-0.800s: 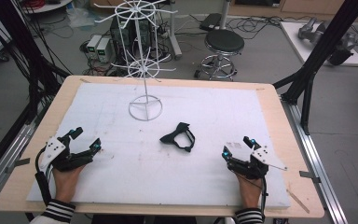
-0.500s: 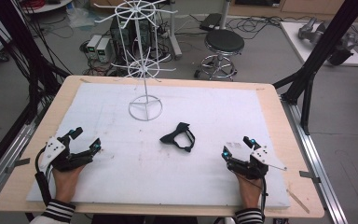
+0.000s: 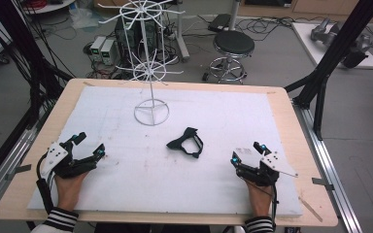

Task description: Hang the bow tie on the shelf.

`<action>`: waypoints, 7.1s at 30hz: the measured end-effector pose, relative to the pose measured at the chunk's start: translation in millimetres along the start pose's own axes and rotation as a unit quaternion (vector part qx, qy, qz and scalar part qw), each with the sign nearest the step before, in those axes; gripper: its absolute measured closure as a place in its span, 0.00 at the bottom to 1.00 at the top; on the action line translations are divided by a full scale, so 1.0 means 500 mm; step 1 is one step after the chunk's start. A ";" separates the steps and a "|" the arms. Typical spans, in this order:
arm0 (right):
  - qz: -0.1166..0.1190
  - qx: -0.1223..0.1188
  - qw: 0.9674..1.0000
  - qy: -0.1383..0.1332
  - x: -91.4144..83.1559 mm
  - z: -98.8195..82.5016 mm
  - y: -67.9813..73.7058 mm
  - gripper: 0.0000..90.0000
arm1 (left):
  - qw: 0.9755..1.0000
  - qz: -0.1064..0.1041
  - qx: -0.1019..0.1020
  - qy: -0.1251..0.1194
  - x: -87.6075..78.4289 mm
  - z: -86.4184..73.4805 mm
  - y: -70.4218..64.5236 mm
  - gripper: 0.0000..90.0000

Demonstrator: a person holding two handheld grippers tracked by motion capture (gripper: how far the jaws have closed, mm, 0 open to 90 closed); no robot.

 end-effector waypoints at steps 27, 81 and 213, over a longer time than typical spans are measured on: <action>0.027 -0.009 0.996 0.080 0.063 0.088 0.030 0.12 | 1.000 0.001 0.000 0.000 0.000 0.000 0.001 0.18; 0.136 -0.062 0.903 0.402 0.295 0.076 0.140 0.41 | 1.000 0.002 0.005 0.001 0.000 0.000 -0.001 0.18; 0.225 -0.097 0.969 0.005 0.311 0.356 0.227 0.98 | 1.000 0.002 0.003 0.001 0.000 0.000 0.000 0.18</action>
Point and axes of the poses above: each handheld gripper's, and its own axes: x roughly forward along the jaws, z roughly out of its top, y roughly to its left, the point moved 5 cm from there along x, roughly forward along the jaws, and after that the axes turned 3 degrees about z, right-handed, at the moved point
